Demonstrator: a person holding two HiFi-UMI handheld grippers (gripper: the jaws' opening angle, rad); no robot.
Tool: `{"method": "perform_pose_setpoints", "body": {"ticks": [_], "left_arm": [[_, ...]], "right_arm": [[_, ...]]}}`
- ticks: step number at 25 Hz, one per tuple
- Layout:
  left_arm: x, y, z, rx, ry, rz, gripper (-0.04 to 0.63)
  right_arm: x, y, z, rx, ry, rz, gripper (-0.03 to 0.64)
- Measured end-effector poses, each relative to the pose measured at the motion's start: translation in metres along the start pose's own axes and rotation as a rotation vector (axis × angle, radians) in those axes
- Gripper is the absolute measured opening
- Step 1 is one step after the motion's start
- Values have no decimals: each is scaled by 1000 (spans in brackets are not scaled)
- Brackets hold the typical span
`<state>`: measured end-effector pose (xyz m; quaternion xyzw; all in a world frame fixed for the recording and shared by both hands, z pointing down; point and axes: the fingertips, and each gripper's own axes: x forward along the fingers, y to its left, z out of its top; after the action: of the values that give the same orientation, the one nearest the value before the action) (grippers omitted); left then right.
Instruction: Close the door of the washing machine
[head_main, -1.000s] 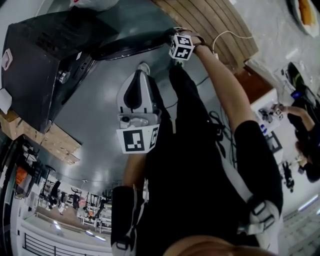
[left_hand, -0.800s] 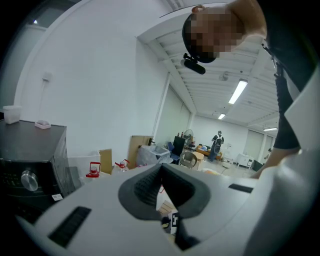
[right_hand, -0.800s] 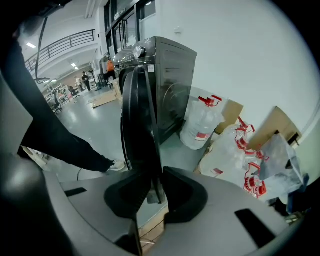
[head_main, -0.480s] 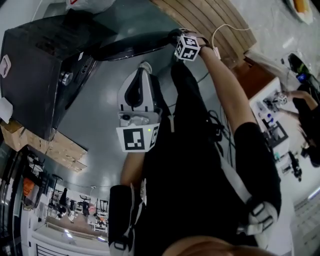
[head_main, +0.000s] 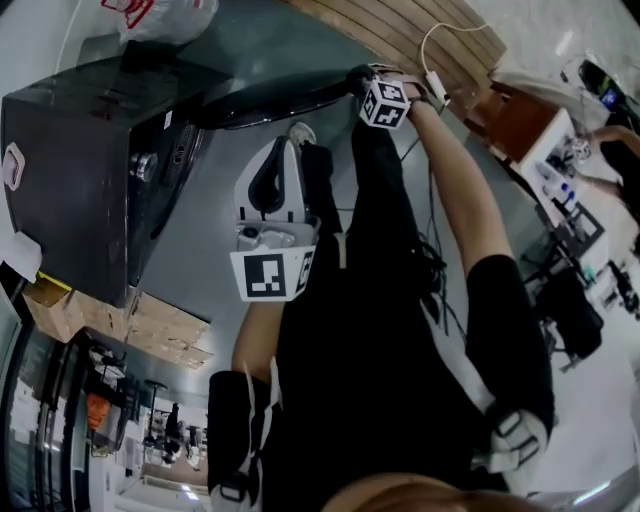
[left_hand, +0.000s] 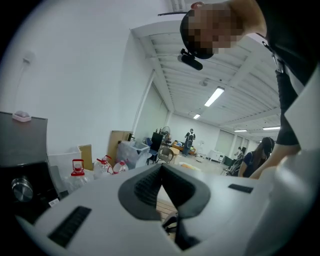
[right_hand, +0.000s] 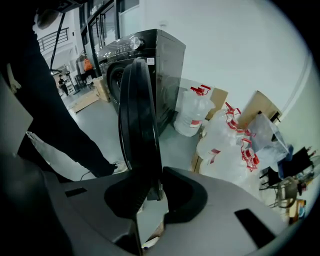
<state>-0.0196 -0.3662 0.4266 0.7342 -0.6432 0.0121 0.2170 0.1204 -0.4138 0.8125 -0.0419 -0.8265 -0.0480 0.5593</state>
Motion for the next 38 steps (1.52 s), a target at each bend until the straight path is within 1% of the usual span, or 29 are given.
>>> {"method": "perform_pose_setpoints", "body": {"ticks": [4, 8, 10, 13, 15, 18, 21, 28, 31, 34, 38], "left_arm": [[-15, 0, -8, 12, -4, -18, 6], [-28, -4, -21, 0, -8, -4, 6], [-41, -2, -26, -3, -8, 10, 5], [-61, -3, -36, 34, -13, 28, 5], [-75, -10, -42, 44, -21, 50, 5], [-99, -24, -53, 39, -34, 87, 5], [-125, -38, -66, 40, -45, 109, 5], [-185, -63, -97, 33, -67, 172, 5], [-209, -69, -106, 27, -74, 205, 6], [-234, -70, -108, 29, -83, 247, 5], [-267, -67, -110, 26, -91, 302, 6]], "right_arm": [[0, 26, -10, 49, 1, -11, 72], [-2, 51, -23, 71, -4, 0, 68], [-2, 66, -21, 67, -2, 12, 66], [-1, 87, -17, 71, -6, 19, 64], [-2, 101, -19, 82, -17, 11, 64], [-5, 117, -17, 112, -37, -22, 63], [-4, 132, -12, 154, -60, -60, 63], [-4, 177, -3, 261, -85, -107, 63], [1, 202, 1, 307, -104, -109, 63], [3, 224, 9, 328, -111, -110, 63], [8, 255, 19, 372, -130, -94, 63]]}}
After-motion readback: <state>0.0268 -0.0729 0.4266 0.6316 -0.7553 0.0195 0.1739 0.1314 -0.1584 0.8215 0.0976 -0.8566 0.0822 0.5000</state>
